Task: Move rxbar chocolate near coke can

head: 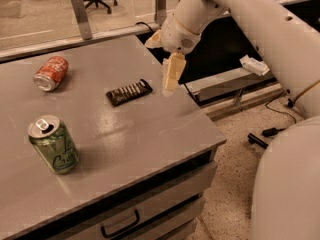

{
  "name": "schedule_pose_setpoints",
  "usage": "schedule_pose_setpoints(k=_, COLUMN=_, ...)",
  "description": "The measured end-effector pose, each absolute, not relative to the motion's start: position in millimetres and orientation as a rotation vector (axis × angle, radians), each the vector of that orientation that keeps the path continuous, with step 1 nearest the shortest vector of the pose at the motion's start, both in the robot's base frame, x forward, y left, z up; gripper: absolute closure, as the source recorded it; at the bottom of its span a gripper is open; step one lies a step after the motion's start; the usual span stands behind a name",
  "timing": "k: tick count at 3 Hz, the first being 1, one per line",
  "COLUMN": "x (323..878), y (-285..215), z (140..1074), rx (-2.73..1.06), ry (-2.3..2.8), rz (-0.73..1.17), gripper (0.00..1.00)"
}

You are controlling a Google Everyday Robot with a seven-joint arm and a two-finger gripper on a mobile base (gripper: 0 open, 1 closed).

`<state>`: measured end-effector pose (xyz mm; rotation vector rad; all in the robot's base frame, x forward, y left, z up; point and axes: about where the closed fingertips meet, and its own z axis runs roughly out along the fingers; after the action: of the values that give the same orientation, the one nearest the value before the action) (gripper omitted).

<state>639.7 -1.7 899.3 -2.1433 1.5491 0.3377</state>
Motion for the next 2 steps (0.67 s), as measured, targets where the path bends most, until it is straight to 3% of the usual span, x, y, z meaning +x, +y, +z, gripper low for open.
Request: schedule_pose_setpoints(k=2, x=651.7, y=25.3, z=855.7, rx=-2.289, ry=1.473, rz=0.409, gripper=0.0)
